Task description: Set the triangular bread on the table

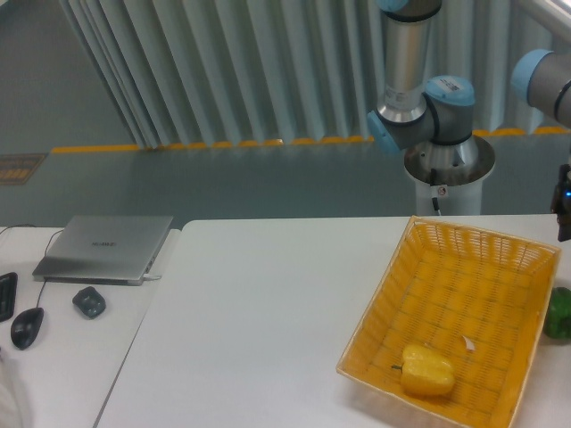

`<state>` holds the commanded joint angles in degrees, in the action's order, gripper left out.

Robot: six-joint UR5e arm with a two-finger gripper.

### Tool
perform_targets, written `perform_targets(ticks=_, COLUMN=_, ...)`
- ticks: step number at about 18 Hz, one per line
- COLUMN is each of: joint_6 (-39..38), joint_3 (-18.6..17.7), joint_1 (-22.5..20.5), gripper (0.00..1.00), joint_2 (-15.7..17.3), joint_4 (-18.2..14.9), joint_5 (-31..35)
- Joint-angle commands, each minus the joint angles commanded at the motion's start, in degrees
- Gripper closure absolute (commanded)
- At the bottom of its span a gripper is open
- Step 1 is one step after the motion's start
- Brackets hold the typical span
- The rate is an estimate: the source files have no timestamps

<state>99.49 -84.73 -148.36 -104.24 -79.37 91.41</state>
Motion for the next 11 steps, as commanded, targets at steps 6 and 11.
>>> perform_targets(ticks=6, joint_6=0.0, joint_3=0.0, joint_1=0.18, gripper=0.0, joint_2=-0.7, joint_4=0.26, joint_5=-0.44)
perform_targets(ticks=11, joint_6=0.09, joint_3=0.0, joint_1=0.18, gripper=0.0, joint_2=-0.7, joint_4=0.26, joint_5=-0.71)
